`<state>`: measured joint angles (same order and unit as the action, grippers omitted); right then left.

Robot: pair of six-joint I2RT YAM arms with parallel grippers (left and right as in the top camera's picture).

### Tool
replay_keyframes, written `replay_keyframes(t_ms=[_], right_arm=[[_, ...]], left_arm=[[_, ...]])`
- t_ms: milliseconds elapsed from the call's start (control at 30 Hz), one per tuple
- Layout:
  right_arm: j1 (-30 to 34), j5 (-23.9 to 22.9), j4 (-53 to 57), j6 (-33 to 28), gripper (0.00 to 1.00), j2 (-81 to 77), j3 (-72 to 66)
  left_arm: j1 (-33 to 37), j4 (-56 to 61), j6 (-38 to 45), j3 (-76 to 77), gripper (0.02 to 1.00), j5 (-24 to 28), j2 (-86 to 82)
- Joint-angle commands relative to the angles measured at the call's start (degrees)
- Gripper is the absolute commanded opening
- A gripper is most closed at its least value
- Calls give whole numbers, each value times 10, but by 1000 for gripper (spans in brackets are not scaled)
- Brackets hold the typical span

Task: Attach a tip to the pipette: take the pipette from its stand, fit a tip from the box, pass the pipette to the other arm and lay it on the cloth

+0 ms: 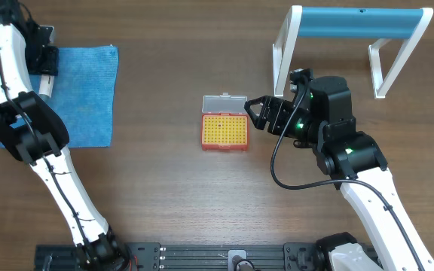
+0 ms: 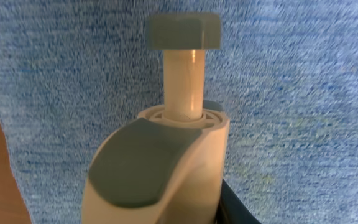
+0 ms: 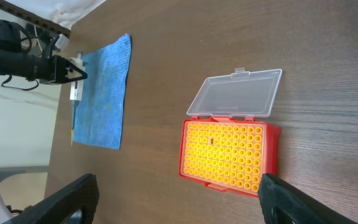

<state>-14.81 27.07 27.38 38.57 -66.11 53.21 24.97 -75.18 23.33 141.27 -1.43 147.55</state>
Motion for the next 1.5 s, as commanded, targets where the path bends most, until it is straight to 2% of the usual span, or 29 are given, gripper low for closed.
replay_keyframes(t_ms=[33, 333, 367, 400, 500, 567, 600, 633, 667, 733, 767, 800, 867, 933, 1033, 1200, 1300, 1367, 1433, 1467, 1500], right_arm=[[-3, -10, -3, 7, 833, -2, 1], [-3, -10, -3, 7, 833, -2, 1], [-3, -10, -3, 7, 836, -2, 1], [-3, -10, -3, 7, 833, -2, 1], [-3, -9, -3, 9, 836, -2, 1], [-2, -14, -21, 2, 833, 3, 1], [-2, -68, -29, -6, 833, 16, 1], [-2, -108, -28, -28, 833, 29, 1], [-2, -151, -28, -63, 833, 45, 1], [-2, -205, -24, -154, 833, 75, 1], [-2, -233, -21, -210, 836, 94, 1], [-2, -283, -21, -248, 833, 129, 1], [-2, -329, -2, -297, 836, 195, 1], [-2, -384, 94, -310, 838, 273, -5], [-2, -395, 174, -310, 840, 415, -62], [-2, -415, 237, -318, 840, 609, -89], [-2, -414, 292, -305, 840, 654, -83], [-2, -414, 314, -277, 840, 652, -93], [-2, -414, 361, -253, 842, 652, -94], [-2, -414, 367, -253, 842, 652, -94], [-2, -414, 367, -253, 840, 652, -94]], left_arm=[[-7, 2, -17, 10, 25, 37, 30], [-23, 14, -30, 9, 27, 36, 45], [-23, 13, -30, 9, 73, 36, 45], [-23, 13, -30, 9, 899, 36, 45], [-23, -9, -33, 15, 945, 33, 45], [-25, -87, -36, 78, 950, 16, 18], [-25, -99, -68, 122, 950, 13, -10], [-26, -104, -85, 158, 950, 32, -43], [-28, -109, -85, 188, 950, 76, -73], [-36, -139, -85, 234, 952, 116, -134], [-42, -177, -85, 241, 952, 113, -170], [-45, -222, -116, 238, 952, 123, -222], [-48, -222, -126, 235, 952, 174, -286], [-74, -222, -163, 225, 952, 187, -376], [-188, -222, -183, 58, 952, 184, -556], [-333, -220, -336, -305, 952, 169, -823], [-344, -219, -371, -416, 952, 157, -978], [-344, -219, -370, -455, 952, 113, -1058], [-344, -219, -370, -493, 952, 48, -1131], [-344, -215, -370, -503, 996, 26, -1155], [-344, -215, -370, -504, 996, 18, -1170]])
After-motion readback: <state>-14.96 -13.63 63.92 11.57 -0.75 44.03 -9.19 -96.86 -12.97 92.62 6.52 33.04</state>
